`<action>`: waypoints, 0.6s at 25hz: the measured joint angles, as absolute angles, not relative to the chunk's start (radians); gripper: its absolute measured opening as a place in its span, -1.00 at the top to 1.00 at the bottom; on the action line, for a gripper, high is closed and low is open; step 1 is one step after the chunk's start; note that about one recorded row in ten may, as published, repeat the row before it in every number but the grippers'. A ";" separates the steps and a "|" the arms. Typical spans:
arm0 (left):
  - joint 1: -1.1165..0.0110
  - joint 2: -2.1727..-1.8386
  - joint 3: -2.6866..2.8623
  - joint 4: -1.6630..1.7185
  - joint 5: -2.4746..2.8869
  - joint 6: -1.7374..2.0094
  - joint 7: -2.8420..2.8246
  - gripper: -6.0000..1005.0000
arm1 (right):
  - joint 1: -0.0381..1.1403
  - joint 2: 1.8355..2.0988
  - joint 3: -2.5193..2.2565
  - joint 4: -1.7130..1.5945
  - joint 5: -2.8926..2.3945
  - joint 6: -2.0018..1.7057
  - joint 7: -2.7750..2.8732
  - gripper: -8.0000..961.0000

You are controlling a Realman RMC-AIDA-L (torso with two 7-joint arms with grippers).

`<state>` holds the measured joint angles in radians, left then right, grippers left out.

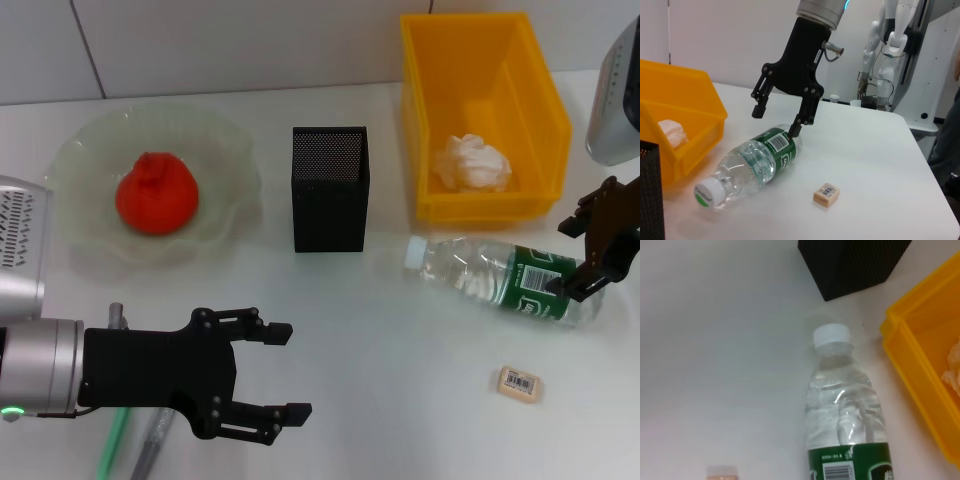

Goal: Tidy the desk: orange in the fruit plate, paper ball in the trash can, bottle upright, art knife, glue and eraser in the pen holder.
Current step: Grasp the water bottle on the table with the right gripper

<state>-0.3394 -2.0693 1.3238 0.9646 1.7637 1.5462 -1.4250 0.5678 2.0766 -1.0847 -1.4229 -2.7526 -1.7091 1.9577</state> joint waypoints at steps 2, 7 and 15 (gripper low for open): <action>-0.339 -2.069 1.323 0.964 1.764 1.546 -1.425 -0.71 | 0.571 2.077 -1.091 -1.415 -2.753 -1.704 1.958 -0.64; -0.339 -2.069 1.321 0.963 1.764 1.546 -1.425 -0.71 | 0.572 2.079 -1.114 -1.403 -2.753 -1.677 1.964 -0.64; -0.339 -2.069 1.319 0.961 1.764 1.545 -1.425 -0.71 | 0.576 2.080 -1.122 -1.356 -2.748 -1.650 1.965 -0.64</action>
